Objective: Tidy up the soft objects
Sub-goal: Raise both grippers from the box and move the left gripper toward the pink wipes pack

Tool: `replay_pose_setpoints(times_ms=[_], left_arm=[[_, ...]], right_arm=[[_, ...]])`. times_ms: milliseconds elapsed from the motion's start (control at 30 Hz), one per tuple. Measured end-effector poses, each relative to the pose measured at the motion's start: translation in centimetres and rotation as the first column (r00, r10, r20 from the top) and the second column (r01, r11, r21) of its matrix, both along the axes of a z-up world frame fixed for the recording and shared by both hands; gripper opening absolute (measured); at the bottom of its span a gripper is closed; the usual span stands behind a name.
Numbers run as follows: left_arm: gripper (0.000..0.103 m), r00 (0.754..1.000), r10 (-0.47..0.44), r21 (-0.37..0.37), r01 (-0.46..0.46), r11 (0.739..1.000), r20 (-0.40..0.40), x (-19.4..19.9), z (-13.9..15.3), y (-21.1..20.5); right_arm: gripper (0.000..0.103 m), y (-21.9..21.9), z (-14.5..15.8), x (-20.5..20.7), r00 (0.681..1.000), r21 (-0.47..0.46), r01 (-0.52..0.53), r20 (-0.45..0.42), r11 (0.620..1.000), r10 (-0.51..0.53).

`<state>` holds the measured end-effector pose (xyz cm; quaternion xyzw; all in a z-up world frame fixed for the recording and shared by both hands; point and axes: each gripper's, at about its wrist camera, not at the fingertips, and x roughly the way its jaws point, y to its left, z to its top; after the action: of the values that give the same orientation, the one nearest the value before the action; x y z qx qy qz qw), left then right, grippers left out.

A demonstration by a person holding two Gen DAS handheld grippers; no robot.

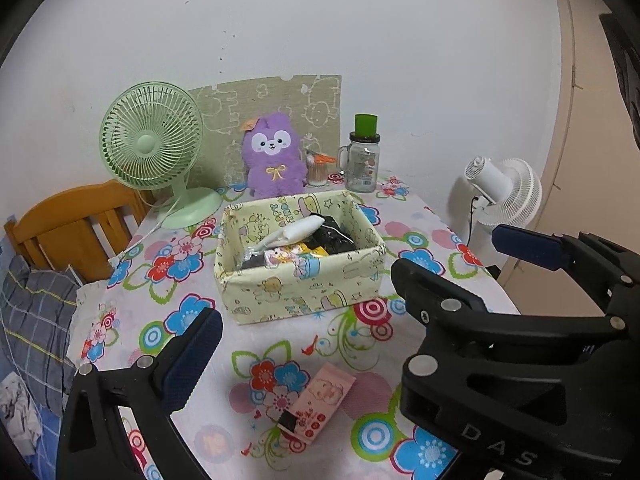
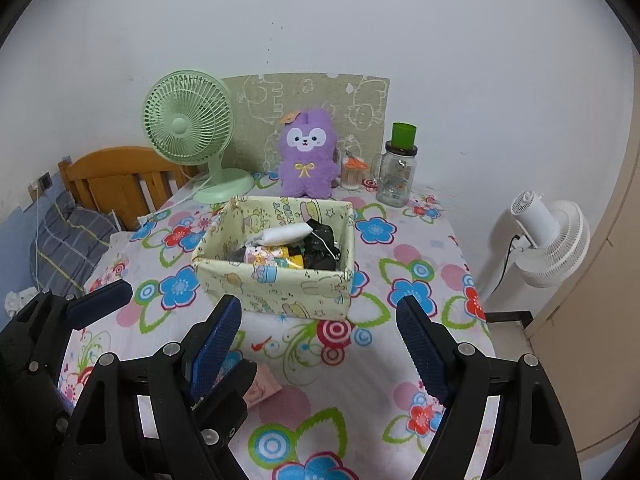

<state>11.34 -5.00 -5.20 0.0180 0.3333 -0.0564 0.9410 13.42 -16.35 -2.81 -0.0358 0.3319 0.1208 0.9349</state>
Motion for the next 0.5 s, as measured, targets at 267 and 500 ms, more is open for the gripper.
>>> replay_pose_setpoints(times_ms=[267, 500], left_arm=[[0.103, 1.0, -0.011, 0.026, 0.011, 1.0, 0.012, -2.0, -1.0, -0.6], [0.103, 1.0, -0.009, 0.034, 0.009, 0.999, -0.003, -2.4, -2.6, -0.5]], right_arm=[[0.082, -0.5, -1.3, -1.8, 1.0, 0.006, 0.011, -0.011, 1.0, -0.011], [0.082, -0.4, -3.0, -2.4, 0.999, 0.021, 0.0, -0.035, 1.0, 0.001]])
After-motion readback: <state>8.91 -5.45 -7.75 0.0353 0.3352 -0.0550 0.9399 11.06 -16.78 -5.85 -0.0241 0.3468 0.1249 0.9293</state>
